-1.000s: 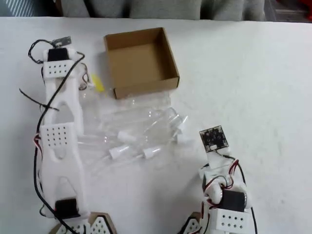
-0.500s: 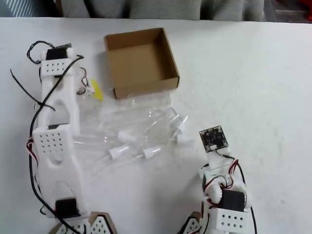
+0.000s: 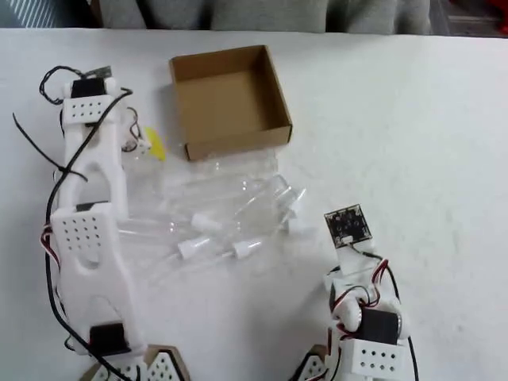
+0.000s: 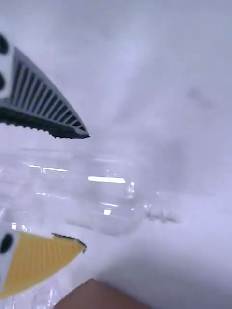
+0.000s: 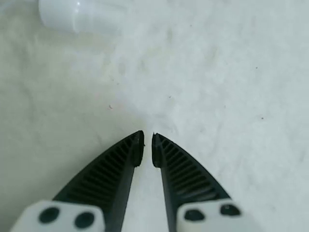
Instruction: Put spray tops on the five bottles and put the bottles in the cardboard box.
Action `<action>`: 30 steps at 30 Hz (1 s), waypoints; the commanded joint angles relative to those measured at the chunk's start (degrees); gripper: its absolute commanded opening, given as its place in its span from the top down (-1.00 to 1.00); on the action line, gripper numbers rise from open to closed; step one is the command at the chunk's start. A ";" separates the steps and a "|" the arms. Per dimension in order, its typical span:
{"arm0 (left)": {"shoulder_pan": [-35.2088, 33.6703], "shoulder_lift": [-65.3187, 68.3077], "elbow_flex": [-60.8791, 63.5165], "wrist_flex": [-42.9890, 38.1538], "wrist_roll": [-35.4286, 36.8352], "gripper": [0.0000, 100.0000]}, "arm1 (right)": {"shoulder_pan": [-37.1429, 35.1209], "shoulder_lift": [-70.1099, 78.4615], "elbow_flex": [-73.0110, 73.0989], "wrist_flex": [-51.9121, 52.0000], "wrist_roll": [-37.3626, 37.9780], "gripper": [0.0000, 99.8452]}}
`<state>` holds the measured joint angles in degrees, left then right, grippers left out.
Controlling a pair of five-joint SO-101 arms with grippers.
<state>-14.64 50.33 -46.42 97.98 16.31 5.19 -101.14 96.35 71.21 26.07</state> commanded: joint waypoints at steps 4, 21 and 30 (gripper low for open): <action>-0.22 -5.14 -0.18 2.73 -1.85 0.37 | 0.13 -0.48 0.53 -0.13 0.62 0.96; 0.40 -29.85 32.70 -15.65 -1.14 0.37 | 0.40 -0.48 0.53 -0.13 0.62 0.97; 0.31 -24.48 32.79 -23.30 7.30 0.37 | 0.40 -0.48 0.53 -0.13 0.62 0.97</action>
<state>-14.64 25.45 -11.25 75.82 22.55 5.19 -101.14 96.35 71.21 26.07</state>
